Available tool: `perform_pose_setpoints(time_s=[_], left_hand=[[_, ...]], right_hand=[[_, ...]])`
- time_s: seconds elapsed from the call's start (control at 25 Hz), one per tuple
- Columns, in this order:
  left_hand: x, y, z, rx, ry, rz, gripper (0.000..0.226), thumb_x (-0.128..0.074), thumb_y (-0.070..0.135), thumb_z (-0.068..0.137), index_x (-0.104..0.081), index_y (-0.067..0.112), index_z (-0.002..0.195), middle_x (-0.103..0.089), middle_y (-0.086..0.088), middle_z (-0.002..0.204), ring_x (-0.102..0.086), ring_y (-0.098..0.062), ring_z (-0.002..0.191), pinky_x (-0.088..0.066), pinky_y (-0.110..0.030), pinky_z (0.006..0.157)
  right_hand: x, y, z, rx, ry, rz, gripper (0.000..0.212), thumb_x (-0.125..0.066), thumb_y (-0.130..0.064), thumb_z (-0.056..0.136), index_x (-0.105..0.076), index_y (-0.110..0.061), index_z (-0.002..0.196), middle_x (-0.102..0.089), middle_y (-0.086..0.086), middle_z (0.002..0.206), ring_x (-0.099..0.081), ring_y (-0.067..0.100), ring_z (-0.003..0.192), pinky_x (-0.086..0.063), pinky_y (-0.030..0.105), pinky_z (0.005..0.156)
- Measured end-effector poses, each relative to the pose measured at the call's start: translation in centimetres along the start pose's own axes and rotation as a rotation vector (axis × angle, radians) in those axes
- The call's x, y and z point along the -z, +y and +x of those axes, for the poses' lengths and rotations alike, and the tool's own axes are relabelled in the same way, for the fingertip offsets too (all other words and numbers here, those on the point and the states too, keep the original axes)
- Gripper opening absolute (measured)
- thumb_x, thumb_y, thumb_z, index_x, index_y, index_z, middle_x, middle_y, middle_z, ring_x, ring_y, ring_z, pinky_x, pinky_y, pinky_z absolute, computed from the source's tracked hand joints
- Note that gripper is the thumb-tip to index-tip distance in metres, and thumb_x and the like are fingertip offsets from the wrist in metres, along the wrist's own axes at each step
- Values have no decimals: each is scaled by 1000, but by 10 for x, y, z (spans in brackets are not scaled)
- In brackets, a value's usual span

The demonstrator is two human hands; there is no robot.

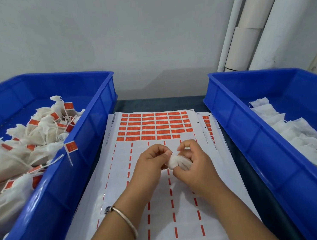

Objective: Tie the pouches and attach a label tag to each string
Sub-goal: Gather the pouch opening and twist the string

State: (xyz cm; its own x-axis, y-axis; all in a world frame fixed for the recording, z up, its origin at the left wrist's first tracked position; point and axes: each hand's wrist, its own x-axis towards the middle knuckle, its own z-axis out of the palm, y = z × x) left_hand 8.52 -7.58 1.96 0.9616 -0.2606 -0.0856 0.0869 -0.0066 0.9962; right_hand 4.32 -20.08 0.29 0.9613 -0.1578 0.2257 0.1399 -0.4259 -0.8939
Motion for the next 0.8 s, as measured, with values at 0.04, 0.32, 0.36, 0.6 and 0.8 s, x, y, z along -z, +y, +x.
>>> perform_pose_setpoints(time_s=[0.04, 0.32, 0.36, 0.6, 0.8], left_hand=[[-1, 0, 1, 34, 12, -31, 21, -52, 9, 92, -67, 15, 78, -68, -2, 79, -65, -24, 84, -55, -28, 76], [6, -1, 2, 171, 22, -196, 18, -56, 14, 90, -74, 11, 87, -71, -9, 82, -63, -17, 75, -49, -25, 67], [6, -1, 3, 172, 32, -192, 17, -57, 14, 90, -74, 10, 88, -70, -9, 79, -61, -16, 71, -49, -25, 66], [0, -3, 3, 114, 81, -31, 18, -54, 22, 92, -70, 15, 86, -64, 0, 65, -57, -13, 64, -52, -26, 71], [0, -5, 4, 61, 87, 22, 14, -57, 24, 90, -69, 23, 82, -65, 8, 62, -58, -10, 64, -53, -23, 70]], right_hand=[[0, -1, 0, 27, 15, -2, 42, -74, -20, 76, -46, -46, 93, -53, -27, 89, -59, -5, 86, -44, 2, 58], [-3, -4, -2, 111, 74, 51, 34, -68, -16, 84, -56, -47, 87, -59, -40, 87, -54, -14, 95, -42, -2, 70], [-3, -4, -2, 103, 84, 41, 33, -68, -18, 84, -56, -48, 88, -59, -40, 86, -53, -15, 96, -41, -3, 70], [-1, 1, 0, 33, 85, -11, 19, -66, -28, 86, -59, -43, 95, -58, -30, 93, -58, -6, 91, -40, 3, 75], [1, 1, 1, 12, 63, -11, 14, -65, -29, 87, -58, -41, 88, -60, -26, 89, -57, -5, 90, -41, 4, 72]])
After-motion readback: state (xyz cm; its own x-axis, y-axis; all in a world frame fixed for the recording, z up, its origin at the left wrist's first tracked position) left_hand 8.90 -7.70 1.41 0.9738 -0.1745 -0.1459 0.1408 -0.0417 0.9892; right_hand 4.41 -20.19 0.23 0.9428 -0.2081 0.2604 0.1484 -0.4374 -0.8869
